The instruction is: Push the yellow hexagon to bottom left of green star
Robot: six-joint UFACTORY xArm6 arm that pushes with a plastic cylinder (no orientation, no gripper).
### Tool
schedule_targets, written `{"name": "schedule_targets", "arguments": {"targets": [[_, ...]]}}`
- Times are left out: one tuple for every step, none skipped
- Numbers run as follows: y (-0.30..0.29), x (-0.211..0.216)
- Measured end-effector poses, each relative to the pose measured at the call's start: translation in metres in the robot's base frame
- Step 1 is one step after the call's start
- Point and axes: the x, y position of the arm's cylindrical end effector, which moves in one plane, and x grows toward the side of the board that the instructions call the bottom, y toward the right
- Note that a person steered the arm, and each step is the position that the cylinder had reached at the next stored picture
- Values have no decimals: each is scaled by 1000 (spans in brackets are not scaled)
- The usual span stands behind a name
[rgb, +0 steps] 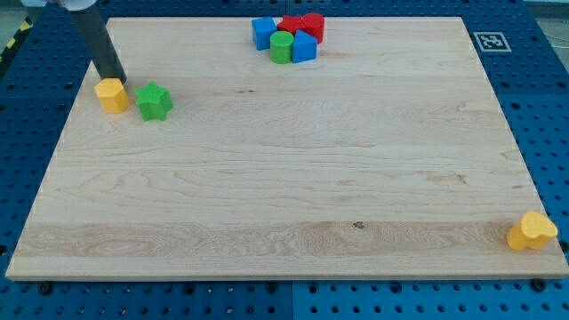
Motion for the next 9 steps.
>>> {"name": "schedule_targets", "arguments": {"targets": [[0,10],[0,13],[0,13],[4,25],[4,36],[4,50],[4,57],[-3,57],[-15,67]]}}
